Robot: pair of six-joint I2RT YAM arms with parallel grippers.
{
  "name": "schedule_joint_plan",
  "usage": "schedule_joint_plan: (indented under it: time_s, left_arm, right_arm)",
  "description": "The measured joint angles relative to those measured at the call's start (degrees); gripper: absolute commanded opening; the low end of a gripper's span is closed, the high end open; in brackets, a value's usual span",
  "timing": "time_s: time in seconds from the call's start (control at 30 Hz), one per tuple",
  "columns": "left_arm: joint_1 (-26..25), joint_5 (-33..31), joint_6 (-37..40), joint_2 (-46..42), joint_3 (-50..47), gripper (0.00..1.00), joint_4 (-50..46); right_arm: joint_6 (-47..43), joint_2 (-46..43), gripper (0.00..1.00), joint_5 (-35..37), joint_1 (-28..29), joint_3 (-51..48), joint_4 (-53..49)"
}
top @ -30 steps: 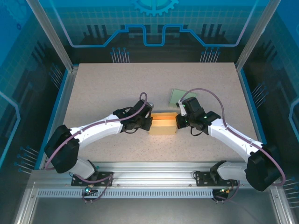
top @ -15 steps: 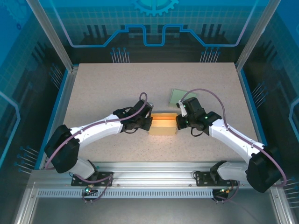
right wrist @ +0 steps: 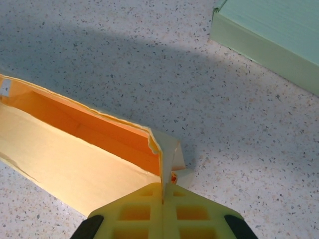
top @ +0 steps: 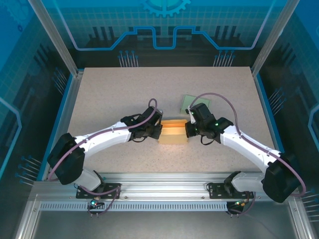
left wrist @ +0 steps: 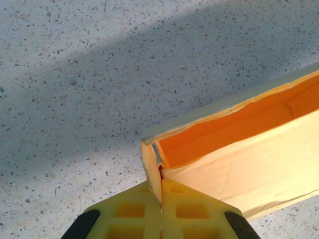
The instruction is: Fold the paper box
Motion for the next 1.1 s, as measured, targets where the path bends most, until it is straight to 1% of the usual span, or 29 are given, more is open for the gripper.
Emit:
schedule_joint_plan:
  time_s: [0.37,0.4,0.57,0.63,0.73,0.8,0.83,0.93,1.0,1.03,1.07,1.1]
  left_arm:
    - [-0.31,0.0,0.0,0.09,0.09,0.06,0.04]
    - [-0.31,0.0,0.0,0.09,0.09,0.06,0.04]
    - [-0.33,0.0,0.0,0.09,0.11,0.06,0.07]
    - [-0.35,0.02,0.02,0.09,0.11,0.06,0.07]
    - [-0.44,0.02,0.02,0.13,0.13,0.06,0.11]
    - [-0.52,0.0,0.04,0.24,0.31,0.06,0.04]
    - [-0.52,0.0,0.02,0.31,0.37,0.06,0.04]
    - [-0.52,0.0,0.04,0.37,0.42,0.06,0.04]
    - [-0.52,0.0,0.04,0.37,0.42,0.06,0.04]
    - [-0.52,0.0,0.04,0.37,0.42,0.06,0.04]
    - [-0.52,0.0,0.02,0.37,0.42,0.05,0.04]
    - [-0.52,0.0,0.02,0.37,0.42,0.06,0.04]
  right_arm:
    - [1.92,1.51,0.0,3.04,1.33,0.0,0.24]
    - [2.1,1.7,0.02,3.61,1.66,0.0,0.22]
    - [2.21,2.1,0.23,5.33,2.62,0.0,-0.04]
    - [1.84,2.03,0.35,5.4,3.32,0.0,-0.33]
    - [1.25,1.38,0.49,5.77,3.58,0.02,-0.85]
    - [0.85,0.63,0.57,6.23,3.58,0.22,-1.53]
    - [0.57,0.2,0.59,6.56,3.58,0.46,-1.92]
    - [0.09,-0.96,0.58,7.23,3.54,1.4,-2.78]
    - [-0.24,-1.77,0.53,7.3,3.37,2.1,-3.45]
    - [-0.46,-2.12,0.48,7.3,3.19,2.54,-3.91]
    - [-0.5,-2.34,0.45,7.28,3.15,2.93,-4.33]
    - [-0.35,-2.49,0.45,7.13,3.06,3.37,-4.74]
